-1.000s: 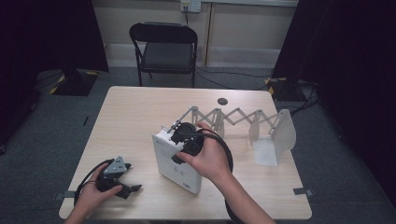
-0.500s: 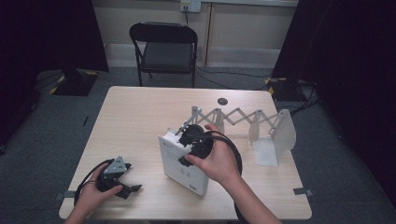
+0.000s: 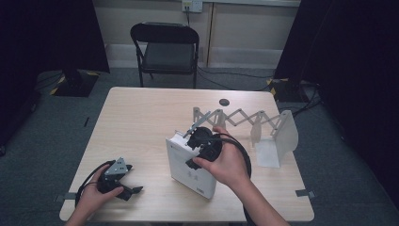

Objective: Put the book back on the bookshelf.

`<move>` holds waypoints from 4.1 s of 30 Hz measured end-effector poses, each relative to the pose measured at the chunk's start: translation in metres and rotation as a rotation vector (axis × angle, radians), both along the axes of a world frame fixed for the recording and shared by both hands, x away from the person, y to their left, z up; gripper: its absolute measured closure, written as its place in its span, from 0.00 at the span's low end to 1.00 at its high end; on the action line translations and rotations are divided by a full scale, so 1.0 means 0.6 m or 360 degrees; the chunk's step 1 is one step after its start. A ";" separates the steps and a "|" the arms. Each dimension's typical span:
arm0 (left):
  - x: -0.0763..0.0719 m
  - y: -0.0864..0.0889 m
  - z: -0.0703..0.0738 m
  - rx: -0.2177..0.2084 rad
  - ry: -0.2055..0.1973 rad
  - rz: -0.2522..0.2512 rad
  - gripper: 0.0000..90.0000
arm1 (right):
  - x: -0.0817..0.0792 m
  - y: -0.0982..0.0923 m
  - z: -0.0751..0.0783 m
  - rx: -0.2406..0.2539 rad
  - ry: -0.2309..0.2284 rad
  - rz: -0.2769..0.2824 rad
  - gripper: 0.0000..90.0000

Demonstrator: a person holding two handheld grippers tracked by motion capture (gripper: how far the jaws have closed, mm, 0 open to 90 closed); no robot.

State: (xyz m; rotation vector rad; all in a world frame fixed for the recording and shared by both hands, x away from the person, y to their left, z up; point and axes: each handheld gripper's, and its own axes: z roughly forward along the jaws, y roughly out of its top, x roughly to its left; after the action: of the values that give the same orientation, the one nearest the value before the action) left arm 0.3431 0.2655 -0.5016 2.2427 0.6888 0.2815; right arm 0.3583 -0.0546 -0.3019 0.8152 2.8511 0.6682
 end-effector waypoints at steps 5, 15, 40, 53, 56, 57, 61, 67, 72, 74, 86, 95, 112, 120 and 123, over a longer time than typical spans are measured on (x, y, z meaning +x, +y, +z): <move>0.000 0.000 0.000 0.0004 0.0002 0.0002 0.05 | -0.003 -0.009 0.003 0.0016 0.0004 0.0001 0.59; 0.000 -0.002 0.000 0.0012 0.0000 0.0003 0.03 | -0.007 -0.024 0.003 0.0014 0.0012 -0.0012 0.59; 0.001 -0.005 -0.001 0.0013 0.0010 -0.0011 0.00 | -0.018 -0.070 0.011 0.0021 0.0033 -0.0067 0.59; 0.001 -0.005 -0.001 0.0013 0.0010 -0.0011 0.00 | -0.022 -0.096 0.013 0.0012 0.0042 -0.0110 0.59; 0.001 -0.004 -0.001 0.0014 0.0011 -0.0011 0.00 | -0.022 -0.102 0.013 0.0004 0.0038 -0.0116 0.59; 0.001 -0.004 -0.001 0.0014 0.0010 -0.0013 0.00 | -0.023 -0.104 0.014 0.0001 0.0039 -0.0122 0.59; 0.001 -0.005 -0.001 0.0013 0.0010 -0.0011 0.00 | -0.023 -0.111 0.014 0.0010 0.0043 -0.0123 0.59; 0.001 -0.005 -0.001 0.0013 0.0010 -0.0011 0.00 | -0.023 -0.121 0.015 0.0008 0.0045 -0.0140 0.59; 0.001 -0.004 -0.001 0.0013 0.0010 -0.0012 0.00 | -0.023 -0.130 0.015 0.0009 0.0045 -0.0154 0.59; 0.001 -0.005 -0.001 0.0014 0.0010 -0.0011 0.00 | -0.024 -0.134 0.016 0.0009 0.0046 -0.0160 0.59; 0.001 -0.005 -0.001 0.0013 0.0010 -0.0011 0.00 | -0.025 -0.160 0.019 0.0010 0.0051 -0.0201 0.59; 0.001 -0.005 -0.001 0.0013 0.0010 -0.0010 0.00 | -0.027 -0.179 0.022 0.0010 0.0053 -0.0227 0.59; 0.001 -0.005 -0.001 0.0013 0.0011 -0.0011 0.00 | -0.029 -0.206 0.020 -0.0015 0.0065 -0.0280 0.59; 0.001 -0.005 -0.001 0.0014 0.0010 -0.0011 0.00 | -0.031 -0.220 0.019 -0.0009 0.0059 -0.0306 0.59; 0.001 -0.005 -0.001 0.0014 0.0011 -0.0012 0.00 | -0.031 -0.227 0.019 -0.0006 0.0060 -0.0321 0.59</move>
State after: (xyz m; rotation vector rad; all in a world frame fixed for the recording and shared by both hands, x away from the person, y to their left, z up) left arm 0.3436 0.2628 -0.5023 2.2550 0.6840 0.2735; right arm 0.3397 -0.1908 -0.2903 1.1070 2.7503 0.6266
